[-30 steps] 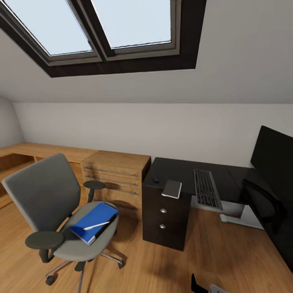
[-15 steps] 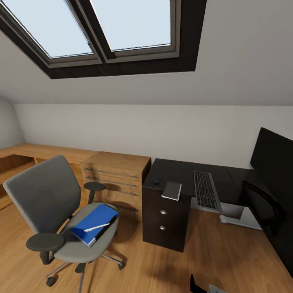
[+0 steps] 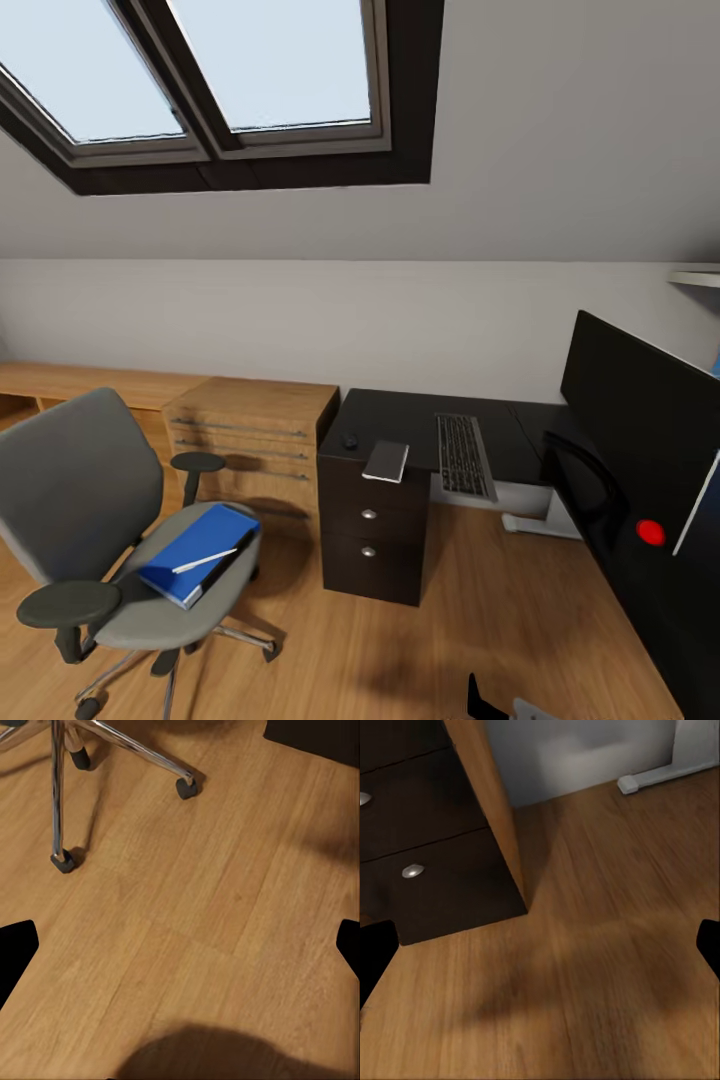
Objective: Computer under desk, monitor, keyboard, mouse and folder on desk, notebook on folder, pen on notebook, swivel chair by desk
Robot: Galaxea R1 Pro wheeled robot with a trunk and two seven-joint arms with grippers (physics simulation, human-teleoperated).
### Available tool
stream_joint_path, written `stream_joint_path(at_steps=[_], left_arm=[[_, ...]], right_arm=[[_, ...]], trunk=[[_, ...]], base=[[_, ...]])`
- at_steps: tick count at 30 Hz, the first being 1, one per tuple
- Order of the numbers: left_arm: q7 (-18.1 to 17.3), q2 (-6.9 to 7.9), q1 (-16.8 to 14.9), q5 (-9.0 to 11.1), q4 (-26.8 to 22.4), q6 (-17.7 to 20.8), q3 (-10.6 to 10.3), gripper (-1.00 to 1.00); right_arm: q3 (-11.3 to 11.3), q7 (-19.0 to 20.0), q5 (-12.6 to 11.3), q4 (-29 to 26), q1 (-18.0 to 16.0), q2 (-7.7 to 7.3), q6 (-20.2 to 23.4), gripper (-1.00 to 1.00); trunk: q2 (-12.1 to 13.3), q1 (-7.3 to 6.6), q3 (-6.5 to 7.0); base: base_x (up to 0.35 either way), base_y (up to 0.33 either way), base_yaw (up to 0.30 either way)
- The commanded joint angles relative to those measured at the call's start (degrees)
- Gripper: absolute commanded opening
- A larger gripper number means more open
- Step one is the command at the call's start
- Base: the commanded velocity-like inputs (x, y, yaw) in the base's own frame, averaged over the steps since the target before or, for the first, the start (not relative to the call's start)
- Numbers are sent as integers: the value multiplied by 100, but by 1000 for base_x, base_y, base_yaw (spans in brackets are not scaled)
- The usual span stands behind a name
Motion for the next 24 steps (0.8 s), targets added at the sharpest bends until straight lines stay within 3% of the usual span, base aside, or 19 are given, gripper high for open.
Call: stream_joint_path(at_steps=[1, 5, 10, 18, 24], left_arm=[[26, 4, 0, 60, -6, -31, -23, 100], [15, 4, 0, 59, -5, -33, -31, 100], [12, 3, 0, 70, 20, -21, -31, 100], [12, 8, 0, 76, 114, -9, -24, 100], [4, 12, -3, 84, 325, 8, -20, 100]], right_arm=[[-19, 22, 1, 5, -4, 1, -16, 100], [-26, 21, 199, 6, -4, -6, -14, 100], [-27, 14, 432, 14, -4, 1, -15, 100], [-28, 12, 483, 15, -4, 1, -8, 100], [-37, 0, 483, 11, -4, 7, -9, 100]], trunk=[[-3, 0, -3], [-3, 0, 7], [197, -110, 109], [518, -285, 262], [759, -417, 371]], base=[[-9, -21, -268], [-3, -8, -276], [-1, -2, -280], [0, 0, -255], [0, 0, -57]])
